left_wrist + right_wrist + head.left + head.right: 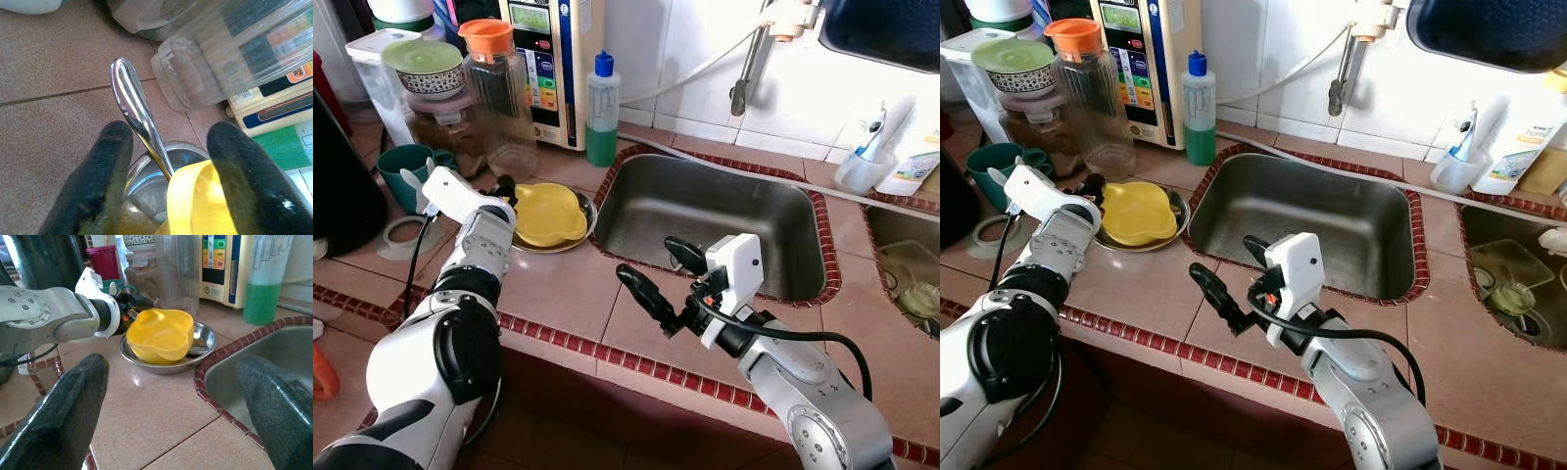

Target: Kitchen organization

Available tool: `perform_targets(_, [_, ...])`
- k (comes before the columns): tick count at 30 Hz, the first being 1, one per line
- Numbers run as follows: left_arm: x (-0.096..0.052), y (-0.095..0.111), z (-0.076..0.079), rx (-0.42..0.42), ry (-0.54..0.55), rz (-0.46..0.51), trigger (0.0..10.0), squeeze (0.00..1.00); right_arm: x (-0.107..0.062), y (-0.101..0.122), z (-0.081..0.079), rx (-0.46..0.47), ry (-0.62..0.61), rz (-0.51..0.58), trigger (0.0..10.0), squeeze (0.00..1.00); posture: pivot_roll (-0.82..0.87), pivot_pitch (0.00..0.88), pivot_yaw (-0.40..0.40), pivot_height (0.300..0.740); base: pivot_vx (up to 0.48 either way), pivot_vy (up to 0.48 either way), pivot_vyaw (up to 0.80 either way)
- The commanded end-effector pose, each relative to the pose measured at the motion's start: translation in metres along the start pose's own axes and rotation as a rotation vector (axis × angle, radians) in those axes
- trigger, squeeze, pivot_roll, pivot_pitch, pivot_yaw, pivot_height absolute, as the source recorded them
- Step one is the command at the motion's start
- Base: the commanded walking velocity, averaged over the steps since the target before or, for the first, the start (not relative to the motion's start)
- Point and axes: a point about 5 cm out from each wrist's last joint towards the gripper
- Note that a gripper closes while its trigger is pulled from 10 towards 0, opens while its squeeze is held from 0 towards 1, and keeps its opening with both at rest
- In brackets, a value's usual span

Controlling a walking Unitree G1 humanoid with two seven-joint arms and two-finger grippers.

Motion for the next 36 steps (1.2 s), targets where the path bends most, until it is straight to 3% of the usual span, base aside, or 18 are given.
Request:
perform_targets(1, [0.000, 0.002, 0.010, -0.013, -0.030, -0.007, 0.0, 0.00, -0.002, 0.005, -0.001, -0.009, -0.003, 0.016, 10.0, 0.95, 0.04, 0.000, -0.011, 0.740, 0.000, 0.000, 0.00])
perform_targets(18, [0.001, 0.007, 0.007, -0.002, -0.017, 0.020, 0.0, 0.00, -0.001, 0.005, 0.000, -0.010, -0.001, 0.017, 10.0, 0.96, 0.04, 0.000, -0.014, 0.740, 0.000, 0.000, 0.00])
perform_targets(36, [0.001, 0.023, -0.009, 0.019, 0.061, 0.109, 0.0, 0.00, 0.001, 0.005, 0.001, -0.013, 0.008, 0.017, 10.0, 0.95, 0.05, 0.000, -0.017, 0.740, 0.000, 0.000, 0.00])
Point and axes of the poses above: a point about 5 cm out from each wrist's last joint towards the gripper, its own x axis pointing out of the wrist towards the gripper, its own y axis along the axis of the wrist's last joint, z = x × y, and after that the axes turned 6 degrees about x, right-handed
